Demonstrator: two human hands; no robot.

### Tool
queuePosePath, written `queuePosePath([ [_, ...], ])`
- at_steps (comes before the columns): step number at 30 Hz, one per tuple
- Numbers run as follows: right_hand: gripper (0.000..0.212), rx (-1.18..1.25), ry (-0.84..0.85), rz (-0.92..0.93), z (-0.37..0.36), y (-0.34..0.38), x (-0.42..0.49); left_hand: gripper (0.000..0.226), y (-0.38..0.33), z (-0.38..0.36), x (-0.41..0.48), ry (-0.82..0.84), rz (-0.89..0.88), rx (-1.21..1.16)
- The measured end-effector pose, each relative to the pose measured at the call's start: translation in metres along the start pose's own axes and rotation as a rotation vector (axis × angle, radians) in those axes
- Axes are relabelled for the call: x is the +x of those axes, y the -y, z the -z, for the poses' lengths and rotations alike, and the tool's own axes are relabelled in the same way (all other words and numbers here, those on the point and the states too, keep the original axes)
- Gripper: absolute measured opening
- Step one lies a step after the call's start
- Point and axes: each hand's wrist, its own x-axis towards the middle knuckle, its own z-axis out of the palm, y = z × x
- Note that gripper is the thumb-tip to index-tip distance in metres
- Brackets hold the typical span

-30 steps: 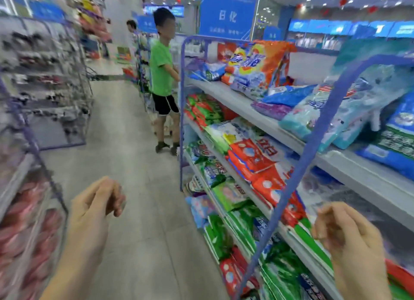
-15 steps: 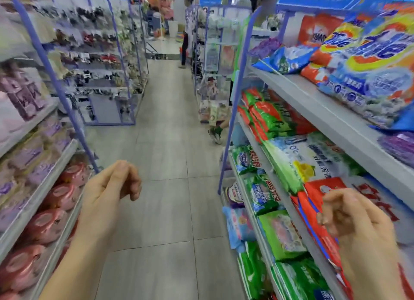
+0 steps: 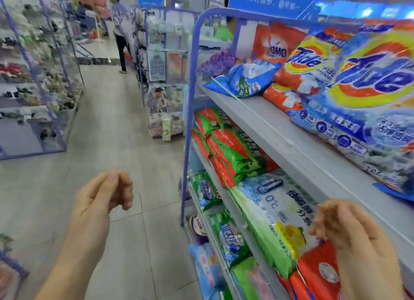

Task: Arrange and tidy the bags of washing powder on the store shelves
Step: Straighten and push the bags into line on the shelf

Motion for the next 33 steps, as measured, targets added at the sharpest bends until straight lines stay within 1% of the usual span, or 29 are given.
queuePosePath([
  [1,0.048,-0.005,-0.039,0.019,-0.003,-0.004,0.008,0.053,0.010,-0.006,0.022,0.031,0.004,-0.020],
  [2,0.047,-0.008,-0.073,0.035,-0.007,-0.007,0.016,0.054,0.020,-0.013,0.045,0.064,0.006,-0.037],
  [3,0.038,-0.014,-0.117,0.061,-0.013,-0.009,0.024,0.054,0.029,-0.020,0.069,0.105,0.001,-0.049],
  [4,0.025,-0.019,-0.161,0.076,-0.019,-0.010,0.031,0.053,0.037,-0.027,0.092,0.154,-0.005,-0.052],
  [5,0.019,-0.029,-0.216,0.078,-0.025,-0.013,0.039,0.054,0.043,-0.034,0.117,0.210,-0.008,-0.051],
  [7,0.027,-0.047,-0.324,0.059,-0.042,-0.014,0.055,0.056,0.053,-0.047,0.164,0.311,0.002,-0.057],
  [9,0.018,-0.074,-0.371,0.084,-0.068,-0.010,0.076,0.057,0.059,-0.060,0.209,0.399,0.006,-0.089],
  [11,0.040,-0.186,-0.321,0.113,-0.097,-0.005,0.102,0.056,0.064,-0.071,0.248,0.478,-0.013,-0.112],
  [12,0.046,-0.266,-0.307,0.132,-0.109,-0.004,0.117,0.056,0.067,-0.076,0.265,0.510,-0.024,-0.120],
  [13,0.042,-0.333,-0.290,0.151,-0.123,-0.001,0.134,0.056,0.070,-0.080,0.280,0.536,-0.026,-0.128],
  [16,0.005,-0.628,-0.215,0.210,-0.154,-0.006,0.195,0.058,0.080,-0.091,0.314,0.599,-0.027,-0.159],
  [17,0.002,-0.751,-0.181,0.238,-0.164,-0.011,0.218,0.056,0.084,-0.095,0.324,0.621,-0.035,-0.163],
  [19,0.007,-0.953,-0.103,0.294,-0.180,-0.020,0.260,0.045,0.089,-0.104,0.341,0.645,-0.057,-0.158],
  [21,0.022,-1.123,-0.042,0.331,-0.193,-0.031,0.300,0.029,0.094,-0.114,0.362,0.637,-0.072,-0.148],
  [22,0.031,-1.208,-0.011,0.341,-0.197,-0.037,0.318,0.027,0.095,-0.120,0.371,0.625,-0.094,-0.126],
  [25,0.046,-1.386,0.078,0.371,-0.212,-0.046,0.362,0.023,0.095,-0.142,0.400,0.596,-0.240,0.004],
  [27,0.052,-1.491,0.124,0.405,-0.228,-0.050,0.385,0.010,0.095,-0.158,0.419,0.568,-0.347,0.095],
  [29,0.056,-1.616,0.181,0.449,-0.245,-0.054,0.404,0.013,0.097,-0.173,0.433,0.551,-0.414,0.137],
  [31,0.060,-1.739,0.238,0.463,-0.258,-0.058,0.419,0.017,0.101,-0.180,0.438,0.551,-0.427,0.127],
  [33,0.054,-1.790,0.239,0.443,-0.264,-0.062,0.428,0.017,0.104,-0.182,0.439,0.550,-0.425,0.124],
])
